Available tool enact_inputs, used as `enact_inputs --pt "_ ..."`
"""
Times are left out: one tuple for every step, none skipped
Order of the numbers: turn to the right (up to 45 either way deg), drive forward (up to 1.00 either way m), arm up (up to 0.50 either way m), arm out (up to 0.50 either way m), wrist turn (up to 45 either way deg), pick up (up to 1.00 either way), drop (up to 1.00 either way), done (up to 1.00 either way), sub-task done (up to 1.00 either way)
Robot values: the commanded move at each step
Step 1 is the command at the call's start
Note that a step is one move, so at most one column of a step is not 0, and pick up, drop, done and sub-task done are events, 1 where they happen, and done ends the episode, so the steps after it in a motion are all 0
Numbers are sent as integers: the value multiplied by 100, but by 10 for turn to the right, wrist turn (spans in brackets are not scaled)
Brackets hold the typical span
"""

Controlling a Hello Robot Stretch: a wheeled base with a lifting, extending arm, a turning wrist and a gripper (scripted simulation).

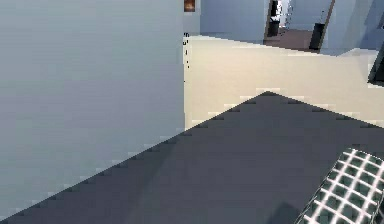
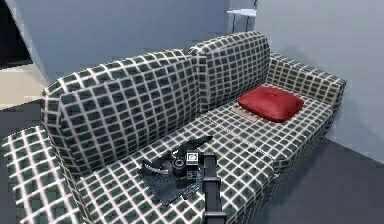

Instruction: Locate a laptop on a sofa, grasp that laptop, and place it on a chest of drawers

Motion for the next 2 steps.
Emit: enact_inputs --pt "0 0 -30 0 0 0 0 0 0" --pt "0 0 0 0 0 100 0 0 0"
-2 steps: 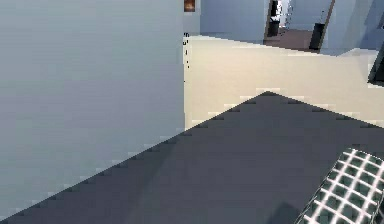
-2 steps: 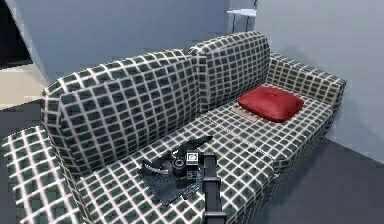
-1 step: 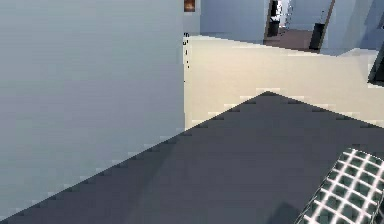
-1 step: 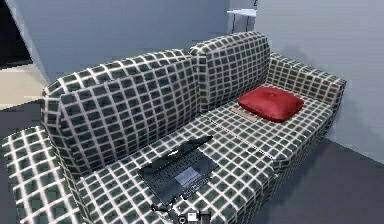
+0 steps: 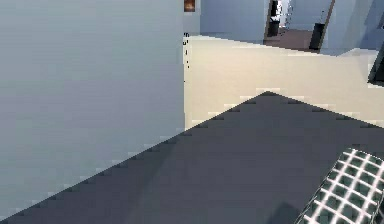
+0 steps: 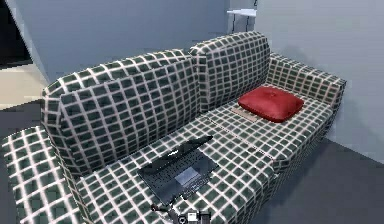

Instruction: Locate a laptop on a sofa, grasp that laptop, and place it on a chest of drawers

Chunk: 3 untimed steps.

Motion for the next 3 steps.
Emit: enact_inputs --pt "0 0 10 0 0 0 0 0 0" --pt "0 0 48 0 0 0 0 0 0" --pt "0 0 0 0 -450 0 0 0 0"
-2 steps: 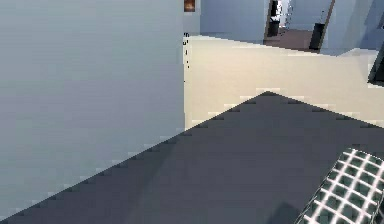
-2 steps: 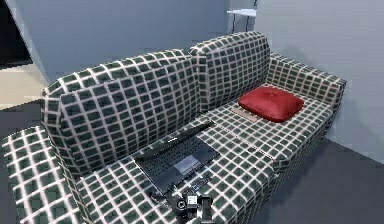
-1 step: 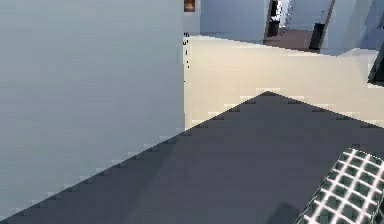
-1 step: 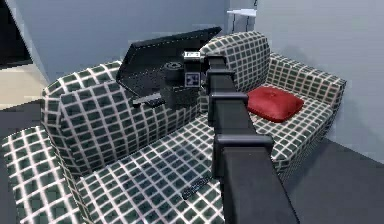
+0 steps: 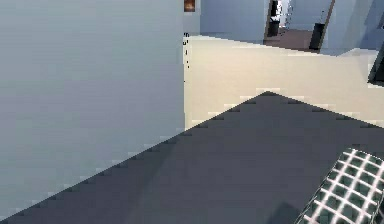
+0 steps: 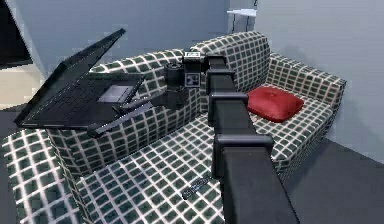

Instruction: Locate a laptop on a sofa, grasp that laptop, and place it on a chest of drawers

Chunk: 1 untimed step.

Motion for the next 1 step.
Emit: enact_inputs --pt "0 0 0 0 -450 0 0 0 0"
